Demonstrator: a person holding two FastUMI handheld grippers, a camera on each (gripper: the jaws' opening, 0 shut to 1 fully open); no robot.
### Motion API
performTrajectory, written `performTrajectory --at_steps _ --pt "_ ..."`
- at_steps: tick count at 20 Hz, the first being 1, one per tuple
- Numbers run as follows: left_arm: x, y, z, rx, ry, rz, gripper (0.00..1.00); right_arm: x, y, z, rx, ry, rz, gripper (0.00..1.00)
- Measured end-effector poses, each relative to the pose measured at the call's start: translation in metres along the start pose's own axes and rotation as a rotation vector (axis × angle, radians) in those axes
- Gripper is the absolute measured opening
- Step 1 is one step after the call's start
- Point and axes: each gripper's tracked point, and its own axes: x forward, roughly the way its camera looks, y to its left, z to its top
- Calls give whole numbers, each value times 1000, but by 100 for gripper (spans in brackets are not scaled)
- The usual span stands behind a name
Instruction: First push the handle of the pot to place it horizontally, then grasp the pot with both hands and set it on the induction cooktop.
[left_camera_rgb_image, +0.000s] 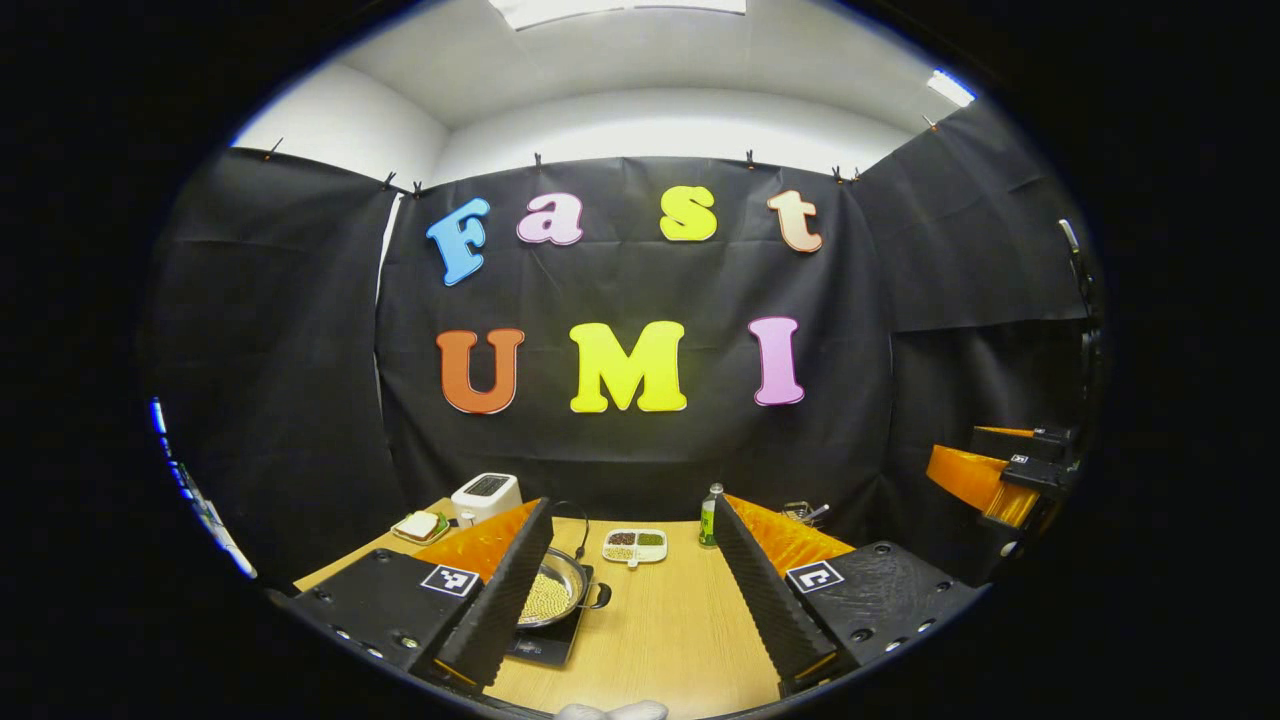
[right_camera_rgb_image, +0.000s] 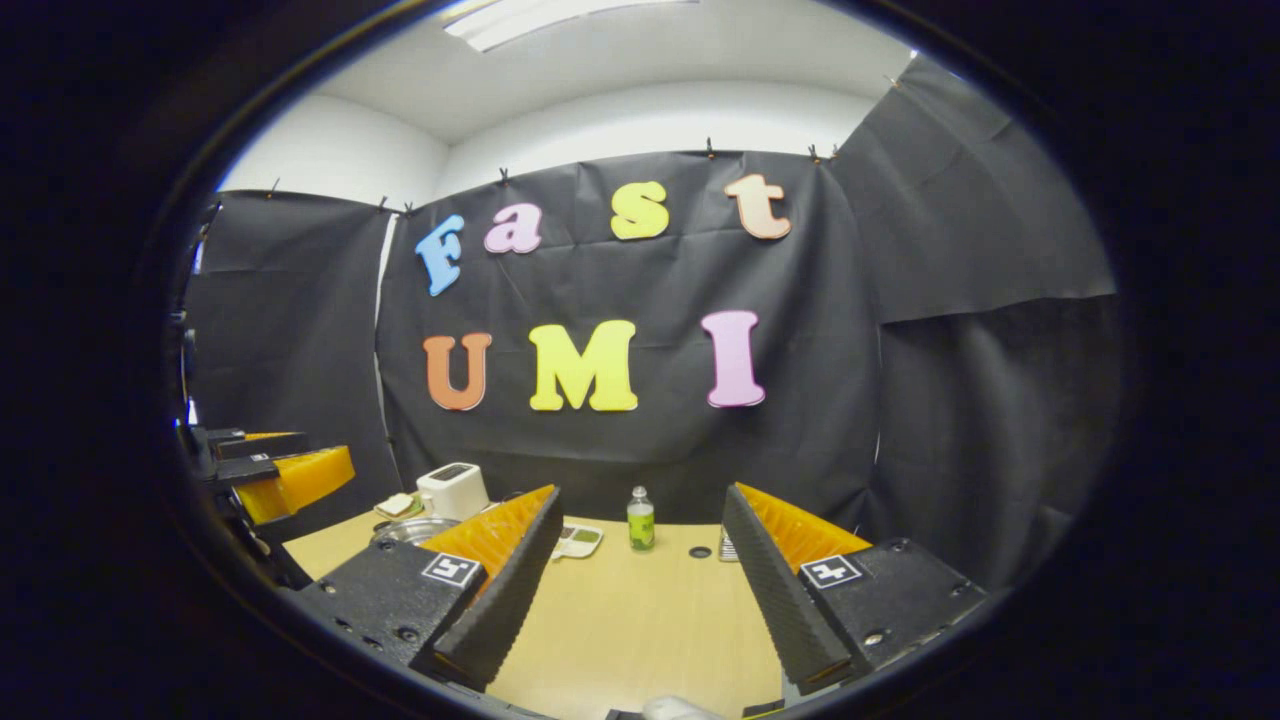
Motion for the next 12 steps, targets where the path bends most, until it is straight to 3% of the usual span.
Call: performTrajectory --at_steps 12 --pt "8 -18 10 8 -20 -18 95 -5 -23 10 6 -24 -34 100"
